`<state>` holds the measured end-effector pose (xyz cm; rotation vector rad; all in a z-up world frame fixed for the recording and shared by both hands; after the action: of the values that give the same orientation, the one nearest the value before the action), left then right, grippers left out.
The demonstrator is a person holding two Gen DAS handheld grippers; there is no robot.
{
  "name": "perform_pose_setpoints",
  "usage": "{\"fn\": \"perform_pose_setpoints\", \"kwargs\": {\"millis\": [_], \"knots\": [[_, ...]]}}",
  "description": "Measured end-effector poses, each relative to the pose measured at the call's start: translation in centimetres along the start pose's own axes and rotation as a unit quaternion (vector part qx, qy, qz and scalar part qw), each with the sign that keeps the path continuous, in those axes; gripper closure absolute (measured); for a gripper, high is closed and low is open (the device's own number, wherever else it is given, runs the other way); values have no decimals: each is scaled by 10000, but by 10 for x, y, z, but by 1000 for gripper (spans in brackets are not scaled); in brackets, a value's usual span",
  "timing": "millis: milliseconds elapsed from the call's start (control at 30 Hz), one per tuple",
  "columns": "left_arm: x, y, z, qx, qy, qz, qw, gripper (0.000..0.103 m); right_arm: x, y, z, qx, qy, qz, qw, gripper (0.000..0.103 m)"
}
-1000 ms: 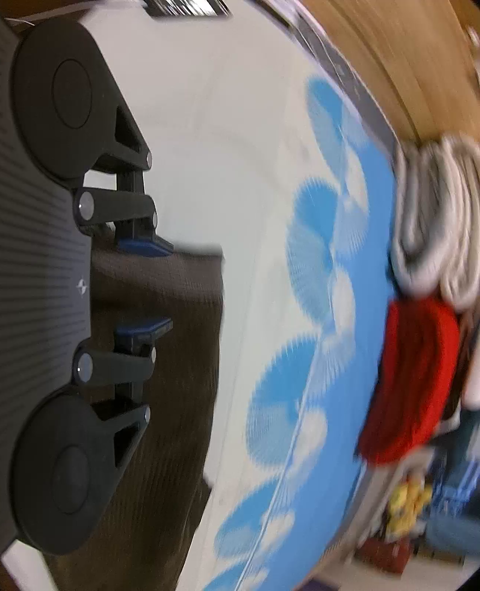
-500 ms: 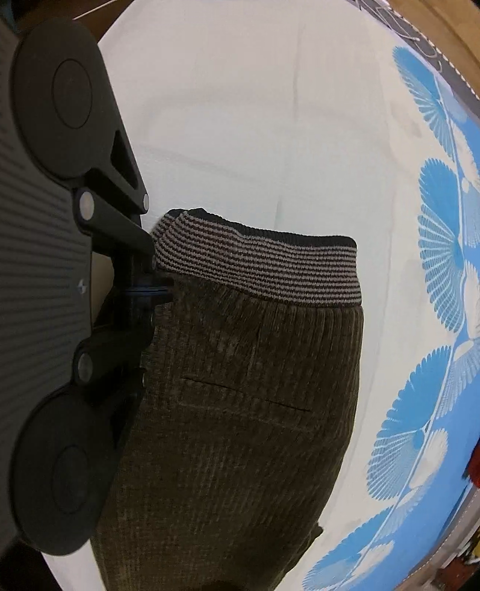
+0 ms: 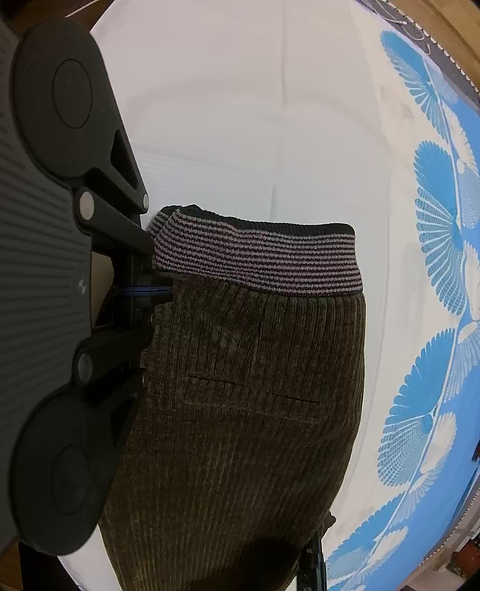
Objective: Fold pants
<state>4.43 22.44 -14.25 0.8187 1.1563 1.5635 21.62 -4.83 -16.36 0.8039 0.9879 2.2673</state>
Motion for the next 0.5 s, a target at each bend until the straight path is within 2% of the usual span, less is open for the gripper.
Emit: {"fn": "perform_pose_setpoints", "kwargs": {"millis": [33, 67, 100, 200, 267, 333, 400, 433, 500], "knots": [[1, 0, 0, 7, 1, -24, 10000, 101, 3, -3, 1, 57, 179, 71, 9998, 74], [1, 0, 0, 16, -2, -48, 10000, 101, 5, -2, 3, 77, 355, 71, 9993, 86], [2, -1, 1, 25, -3, -68, 10000, 101, 6, 0, 7, 46, 441, 145, 9989, 89], [3, -1, 2, 27, -21, -133, 9999, 101, -4, 23, 32, -680, 236, 142, 9973, 92], [2, -1, 3, 23, -42, -156, 9999, 101, -10, 28, 38, -831, 159, 61, 9964, 91], [2, -2, 4, 34, -49, -146, 9999, 101, -7, 19, 34, -646, 451, -356, 9963, 89], [2, -1, 3, 24, -92, -118, 9999, 101, -11, 13, 31, -524, 716, -1256, 9881, 91], [1, -1, 3, 12, -126, -103, 9999, 101, -22, 13, 31, -450, 666, -1904, 9784, 91], [0, 0, 2, -4, -168, -96, 9998, 101, -51, 25, 29, -418, 41, -2472, 9681, 86]]}}
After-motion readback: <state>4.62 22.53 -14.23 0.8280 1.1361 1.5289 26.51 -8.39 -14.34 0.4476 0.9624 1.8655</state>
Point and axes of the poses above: each gripper's, at about its wrist camera, not at the fingertips, and y roughly against the way its jaws point, x to its left, z to its top, the point moved 5 cm from there along -y, roughly the way its jaws point, and after that the axes turned 10 degrees about y, right-handed, at the moved point
